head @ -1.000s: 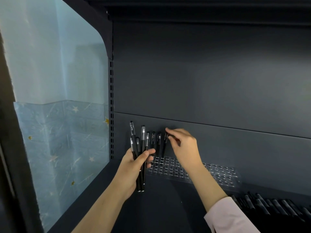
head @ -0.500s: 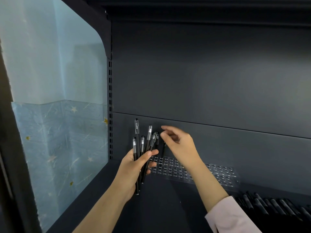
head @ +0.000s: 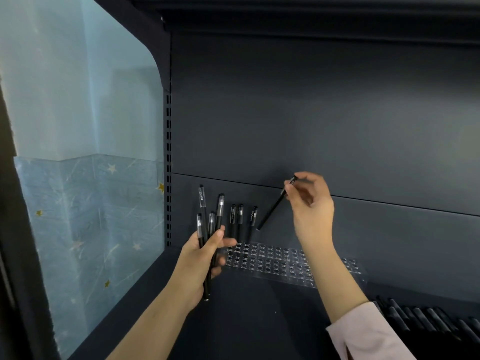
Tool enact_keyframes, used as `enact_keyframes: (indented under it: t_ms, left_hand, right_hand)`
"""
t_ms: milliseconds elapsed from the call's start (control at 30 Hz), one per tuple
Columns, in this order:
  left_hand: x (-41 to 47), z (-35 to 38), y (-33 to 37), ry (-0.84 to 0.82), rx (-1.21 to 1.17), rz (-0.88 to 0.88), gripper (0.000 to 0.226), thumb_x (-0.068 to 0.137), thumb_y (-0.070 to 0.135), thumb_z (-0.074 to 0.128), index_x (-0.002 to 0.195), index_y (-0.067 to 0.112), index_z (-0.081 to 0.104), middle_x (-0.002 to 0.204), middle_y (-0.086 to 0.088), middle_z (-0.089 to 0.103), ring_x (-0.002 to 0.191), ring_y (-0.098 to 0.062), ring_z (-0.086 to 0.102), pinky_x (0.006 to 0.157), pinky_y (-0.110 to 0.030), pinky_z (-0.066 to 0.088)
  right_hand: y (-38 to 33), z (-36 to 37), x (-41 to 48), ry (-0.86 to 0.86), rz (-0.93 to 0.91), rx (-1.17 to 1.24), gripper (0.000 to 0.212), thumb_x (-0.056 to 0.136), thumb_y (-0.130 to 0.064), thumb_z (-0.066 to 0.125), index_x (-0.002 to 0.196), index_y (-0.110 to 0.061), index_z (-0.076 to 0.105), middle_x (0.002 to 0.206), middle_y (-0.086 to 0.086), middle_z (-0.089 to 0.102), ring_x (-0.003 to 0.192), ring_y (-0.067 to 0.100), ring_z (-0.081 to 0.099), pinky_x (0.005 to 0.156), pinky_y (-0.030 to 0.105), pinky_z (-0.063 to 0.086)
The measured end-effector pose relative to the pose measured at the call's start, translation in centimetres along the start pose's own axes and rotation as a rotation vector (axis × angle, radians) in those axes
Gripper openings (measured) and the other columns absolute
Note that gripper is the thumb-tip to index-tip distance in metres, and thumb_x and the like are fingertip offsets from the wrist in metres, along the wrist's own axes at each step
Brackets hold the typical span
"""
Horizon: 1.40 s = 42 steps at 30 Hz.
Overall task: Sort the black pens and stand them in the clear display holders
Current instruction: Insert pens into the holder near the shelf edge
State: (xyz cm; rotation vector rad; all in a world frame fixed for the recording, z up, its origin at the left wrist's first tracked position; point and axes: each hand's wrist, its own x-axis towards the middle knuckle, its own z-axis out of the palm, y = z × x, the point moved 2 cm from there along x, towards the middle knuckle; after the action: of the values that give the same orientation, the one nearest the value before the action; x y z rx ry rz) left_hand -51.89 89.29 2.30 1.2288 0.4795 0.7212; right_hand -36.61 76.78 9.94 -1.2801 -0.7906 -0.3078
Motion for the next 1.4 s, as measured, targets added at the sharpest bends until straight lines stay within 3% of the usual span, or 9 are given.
enact_keyframes:
  t_ms: [167,300,500,700,800,933,1033,1200,1400]
  left_hand:
    - [0.1,0.4,-0.2,-0.014,0.031,0.002,0.012,0.101,0.016,0.051,0.110,0.009,0.056,0.093,-0.002,0.077,0.054,-0.007,0.048,0.047,-0.021,0.038]
    - [-0.4,0.6,0.0,-0.054,0.080,0.041,0.009,0.102,0.015,0.047,0.102,0.006,0.051,0.099,-0.005,0.076,0.061,-0.010,0.049,0.053,-0.024,0.040]
    - [-0.6,0.5,0.1,-0.121,0.085,0.057,0.023,0.100,0.020,0.052,0.119,0.008,0.046,0.104,0.001,0.076,0.079,-0.013,0.065,0.068,-0.027,0.052]
    - [-0.6,0.8,-0.2,-0.135,0.019,0.039,0.021,0.100,0.021,0.052,0.116,0.009,0.054,0.103,-0.003,0.076,0.082,-0.016,0.067,0.077,-0.032,0.057]
    - [-0.5,0.8,-0.3,-0.143,0.016,0.045,0.020,0.100,0.023,0.051,0.117,0.011,0.054,0.103,-0.003,0.076,0.082,-0.017,0.067,0.074,-0.032,0.056]
    - [-0.3,0.8,-0.6,-0.146,0.016,0.052,0.021,0.100,0.025,0.051,0.117,0.013,0.054,0.104,-0.002,0.076,0.081,-0.017,0.068,0.071,-0.031,0.055]
    - [-0.2,0.9,-0.8,-0.134,0.059,0.063,0.019,0.101,0.026,0.050,0.116,0.017,0.055,0.101,0.000,0.076,0.073,-0.013,0.064,0.064,-0.028,0.049]
    - [-0.2,1.4,-1.6,-0.131,0.098,0.056,0.017,0.101,0.027,0.049,0.115,0.019,0.056,0.096,0.002,0.075,0.062,-0.010,0.054,0.053,-0.025,0.041]
    - [-0.2,1.8,-2.2,-0.186,0.090,0.047,0.017,0.101,0.029,0.051,0.114,0.020,0.058,0.094,-0.001,0.075,0.058,-0.013,0.056,0.048,-0.024,0.038]
  right_hand:
    - [1.5,0.4,-1.1,-0.056,-0.023,-0.147,0.021,0.089,-0.008,0.066,0.106,-0.019,0.060,0.092,-0.004,0.069,0.081,-0.002,0.063,0.071,0.005,0.044]
    - [2.4,0.8,-1.4,-0.097,-0.023,-0.187,0.022,0.089,-0.009,0.066,0.108,-0.019,0.061,0.093,-0.005,0.069,0.082,-0.004,0.063,0.073,0.004,0.045]
    - [2.8,1.2,-1.6,-0.125,-0.053,-0.222,0.024,0.089,-0.009,0.066,0.109,-0.020,0.061,0.094,-0.006,0.069,0.084,-0.004,0.063,0.075,0.004,0.045]
    - [3.3,1.5,-1.8,-0.151,-0.132,-0.324,0.023,0.086,-0.008,0.069,0.107,-0.018,0.065,0.094,-0.008,0.066,0.083,-0.003,0.062,0.075,0.003,0.044]
    - [4.3,1.9,-2.0,-0.205,-0.204,-0.476,0.019,0.085,-0.011,0.071,0.104,-0.015,0.070,0.104,-0.006,0.058,0.078,0.003,0.059,0.076,0.009,0.046]
    - [5.4,2.0,-2.4,-0.303,-0.156,-0.579,0.031,0.090,-0.021,0.066,0.120,-0.020,0.066,0.107,-0.006,0.050,0.080,0.010,0.055,0.079,0.023,0.050]
    - [5.4,1.8,-2.2,-0.327,-0.128,-0.563,0.033,0.091,-0.021,0.064,0.124,-0.022,0.064,0.105,-0.006,0.053,0.080,0.010,0.056,0.080,0.023,0.050]
    - [4.0,1.7,-2.0,-0.275,-0.067,-0.424,0.026,0.094,-0.023,0.060,0.119,-0.023,0.065,0.099,-0.007,0.060,0.081,0.005,0.059,0.073,0.008,0.044]
    - [1.9,2.2,-2.2,-0.426,0.283,0.054,0.016,0.092,-0.014,0.063,0.106,-0.012,0.069,0.097,0.008,0.072,0.080,0.008,0.066,0.071,0.024,0.054]
